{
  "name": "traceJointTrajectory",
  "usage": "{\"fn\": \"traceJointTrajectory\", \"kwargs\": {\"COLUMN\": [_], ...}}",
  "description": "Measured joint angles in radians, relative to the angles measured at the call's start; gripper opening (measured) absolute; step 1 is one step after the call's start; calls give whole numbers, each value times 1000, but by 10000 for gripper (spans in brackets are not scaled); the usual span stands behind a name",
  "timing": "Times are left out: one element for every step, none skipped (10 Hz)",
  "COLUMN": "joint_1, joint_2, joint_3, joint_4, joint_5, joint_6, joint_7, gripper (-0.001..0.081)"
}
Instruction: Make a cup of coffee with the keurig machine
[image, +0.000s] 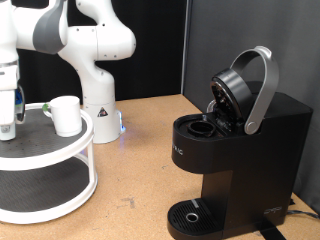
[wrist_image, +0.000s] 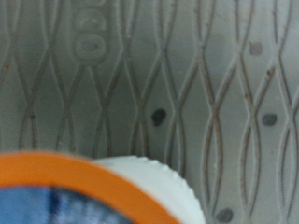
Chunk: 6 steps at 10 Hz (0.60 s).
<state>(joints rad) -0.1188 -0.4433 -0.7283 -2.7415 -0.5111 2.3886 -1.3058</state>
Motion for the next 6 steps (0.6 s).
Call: {"fn": "traceJointTrajectory", "kwargs": {"joint_1": [0, 0, 0, 1, 2, 4], "joint_2": [0, 0, -1, -5, -16, -32], "joint_3": [0, 0, 0, 0, 0, 0], "joint_4": [0, 0, 2, 6, 14, 26], "joint_5": [2, 6, 12, 23, 46, 73], "joint_6": [0, 0, -2, -14, -39, -75], "joint_7": [0, 0, -2, -9, -26, -48], "gripper": [422, 422, 422, 422, 422, 422]}}
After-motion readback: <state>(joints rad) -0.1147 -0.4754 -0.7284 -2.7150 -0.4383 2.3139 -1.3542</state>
